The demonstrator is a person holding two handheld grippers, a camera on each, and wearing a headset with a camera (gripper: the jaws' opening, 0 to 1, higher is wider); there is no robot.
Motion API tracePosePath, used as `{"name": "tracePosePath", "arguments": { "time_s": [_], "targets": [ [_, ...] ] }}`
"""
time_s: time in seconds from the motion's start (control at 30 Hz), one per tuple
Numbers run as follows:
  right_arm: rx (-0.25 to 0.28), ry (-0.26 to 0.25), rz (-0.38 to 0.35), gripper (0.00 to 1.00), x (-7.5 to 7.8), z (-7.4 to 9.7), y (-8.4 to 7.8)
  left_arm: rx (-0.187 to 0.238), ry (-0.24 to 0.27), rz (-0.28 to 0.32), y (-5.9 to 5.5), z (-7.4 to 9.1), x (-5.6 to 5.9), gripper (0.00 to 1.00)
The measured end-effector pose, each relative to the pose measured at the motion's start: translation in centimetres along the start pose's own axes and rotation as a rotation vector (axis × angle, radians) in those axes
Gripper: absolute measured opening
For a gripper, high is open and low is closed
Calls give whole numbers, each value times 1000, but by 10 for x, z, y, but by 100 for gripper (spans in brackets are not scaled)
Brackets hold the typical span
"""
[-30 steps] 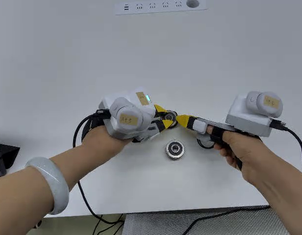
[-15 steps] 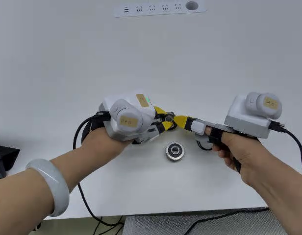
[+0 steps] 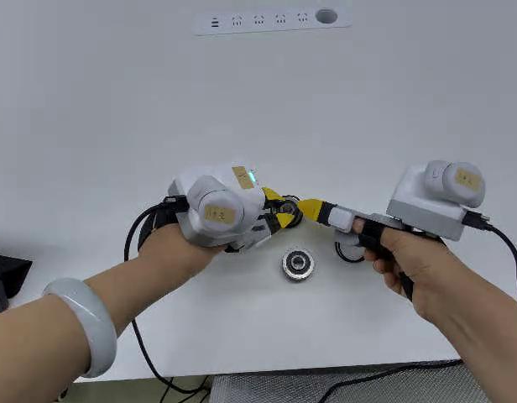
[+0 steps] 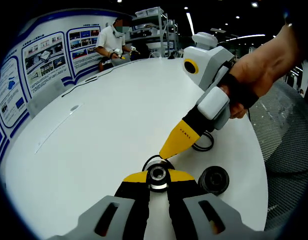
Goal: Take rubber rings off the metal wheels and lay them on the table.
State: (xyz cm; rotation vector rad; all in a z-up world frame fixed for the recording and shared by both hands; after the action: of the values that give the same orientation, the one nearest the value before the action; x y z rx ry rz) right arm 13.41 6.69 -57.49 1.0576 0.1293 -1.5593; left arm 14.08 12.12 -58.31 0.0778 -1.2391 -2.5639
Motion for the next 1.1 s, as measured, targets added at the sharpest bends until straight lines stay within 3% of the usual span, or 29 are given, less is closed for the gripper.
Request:
{"name": "tracePosePath", "arguments": {
  "time_s": [0.27,0.63,1.1],
  "targets": [
    [-7,-17,-1,2,4,-2,-3,16,-15,-10,-1,0,-1,14],
    [-7,-15,5,2,2,-4,-2,50,-8,-47,7,5,4,22],
    [-7,-12,8,2,0,-1,-2,52,13,-24,-2,8,1,39]
  ]
}}
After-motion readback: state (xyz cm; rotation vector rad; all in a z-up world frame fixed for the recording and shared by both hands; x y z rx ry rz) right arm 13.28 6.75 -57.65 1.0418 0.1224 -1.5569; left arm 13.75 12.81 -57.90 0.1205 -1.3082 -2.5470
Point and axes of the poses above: the centre of the closed fingertips' face, and the gripper's own axes: z roughly backward along the fingers, x roughly to its right, y roughly out of its top, the point moved 3 cm from there along z, roughly backward along the fingers, and after that the axes turned 12 degrees about -y, right-handed, at the moved point
